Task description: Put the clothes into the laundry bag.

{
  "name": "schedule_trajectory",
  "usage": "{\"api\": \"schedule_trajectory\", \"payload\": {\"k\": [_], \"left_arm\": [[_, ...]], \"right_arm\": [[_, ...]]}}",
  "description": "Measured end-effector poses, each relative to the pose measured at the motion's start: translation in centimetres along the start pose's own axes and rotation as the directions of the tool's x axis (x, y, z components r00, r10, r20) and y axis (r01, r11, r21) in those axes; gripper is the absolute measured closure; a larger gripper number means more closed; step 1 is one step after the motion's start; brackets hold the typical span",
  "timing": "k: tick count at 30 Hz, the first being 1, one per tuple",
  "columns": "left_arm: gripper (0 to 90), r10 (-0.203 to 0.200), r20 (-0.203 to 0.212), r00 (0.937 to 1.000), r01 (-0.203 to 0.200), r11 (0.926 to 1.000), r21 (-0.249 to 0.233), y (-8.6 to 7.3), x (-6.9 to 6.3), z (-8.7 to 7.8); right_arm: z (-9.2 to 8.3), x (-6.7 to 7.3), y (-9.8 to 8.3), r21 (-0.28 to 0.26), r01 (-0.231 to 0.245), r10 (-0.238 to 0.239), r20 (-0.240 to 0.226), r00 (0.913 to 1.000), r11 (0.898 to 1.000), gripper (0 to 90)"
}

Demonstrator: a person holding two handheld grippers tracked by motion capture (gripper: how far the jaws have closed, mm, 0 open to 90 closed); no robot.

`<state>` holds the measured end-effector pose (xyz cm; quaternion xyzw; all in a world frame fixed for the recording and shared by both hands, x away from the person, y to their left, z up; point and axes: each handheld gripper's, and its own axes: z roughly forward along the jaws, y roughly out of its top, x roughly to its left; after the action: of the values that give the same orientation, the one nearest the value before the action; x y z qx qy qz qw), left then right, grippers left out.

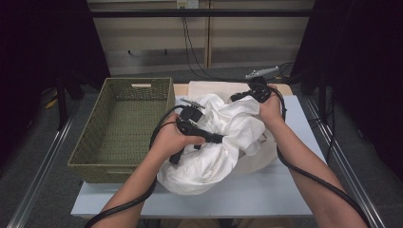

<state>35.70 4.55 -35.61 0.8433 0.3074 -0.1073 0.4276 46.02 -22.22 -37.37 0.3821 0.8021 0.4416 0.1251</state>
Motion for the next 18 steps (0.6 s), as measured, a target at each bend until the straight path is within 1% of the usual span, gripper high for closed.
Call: {"api": "schedule_trajectory", "payload": {"k": [1,2,4,5,6,7,8,9,11,12,13,14,16,18], "left_arm": [[56.5,0.000,0.000,1.0000,0.000,1.0000,0.000,0.0,0.0,0.0],[56.5,-0.018,-0.023,0.9996,0.018,0.9998,0.001,-0.1,0.4,0.2],[56.6,-0.031,-0.044,0.9986,0.031,0.9995,0.002,-0.2,0.7,0.2],[56.6,-0.042,-0.065,0.9970,0.042,0.9991,0.001,-0.2,0.9,0.3],[56.6,-0.042,-0.084,0.9956,0.042,0.9991,0.003,-0.2,1.1,0.2],[56.6,-0.055,-0.093,0.9941,0.054,0.9985,-0.004,-0.2,1.2,0.2],[56.6,-0.057,-0.110,0.9923,0.056,0.9984,-0.008,-0.2,1.3,0.2],[56.6,-0.059,-0.123,0.9907,0.058,0.9983,-0.011,-0.1,1.5,0.2],[56.6,-0.064,-0.135,0.9887,0.063,0.9979,-0.014,-0.1,1.8,0.1],[56.6,-0.077,-0.152,0.9854,0.075,0.9970,-0.019,-0.2,1.9,0.2],[56.6,-0.079,-0.157,0.9845,0.077,0.9968,-0.024,-0.2,1.9,0.2],[56.6,-0.066,-0.161,0.9848,0.065,0.9978,-0.012,-0.2,1.9,0.2],[56.6,-0.061,-0.151,0.9866,0.060,0.9981,-0.013,-0.2,1.9,0.3],[56.6,-0.032,-0.151,0.9880,0.032,0.9995,0.001,-0.2,1.5,0.4]], "right_arm": [[-0.1,0.1,0.1,-0.001,0.003,-0.003,0.004,1.0000,1.000,88.3],[-0.1,0.1,0.1,-0.001,0.003,-0.003,0.004,1.0000,1.000,88.3],[-0.4,0.1,0.2,-0.006,0.002,-0.002,0.007,1.0000,1.000,88.3],[-0.5,0.1,0.2,-0.009,-0.001,0.001,0.005,1.0000,1.000,88.3],[-0.7,0.1,0.3,-0.009,0.000,0.000,0.007,1.0000,1.000,88.3],[-0.8,0.1,0.3,-0.011,-0.001,0.001,0.008,1.0000,1.000,88.3],[-1.0,0.0,0.3,-0.017,-0.002,0.002,0.003,1.0000,1.000,88.3],[-1.1,0.0,0.4,-0.020,-0.005,0.005,0.009,1.0000,1.000,88.3],[-1.4,0.0,0.4,-0.021,-0.010,0.010,0.006,0.9999,1.000,88.3],[-1.4,-0.1,0.4,-0.024,-0.007,0.007,0.007,0.9999,1.000,88.3],[-1.6,0.0,0.4,-0.021,-0.003,0.004,0.013,0.9999,1.000,88.3],[-1.7,0.0,0.5,-0.020,0.000,0.000,0.013,0.9999,1.000,88.3],[-1.8,0.0,0.5,-0.021,0.001,0.000,0.021,0.9998,1.000,88.3],[-2.0,0.0,0.5,-0.013,0.002,-0.002,0.027,0.9996,1.000,88.3]]}}
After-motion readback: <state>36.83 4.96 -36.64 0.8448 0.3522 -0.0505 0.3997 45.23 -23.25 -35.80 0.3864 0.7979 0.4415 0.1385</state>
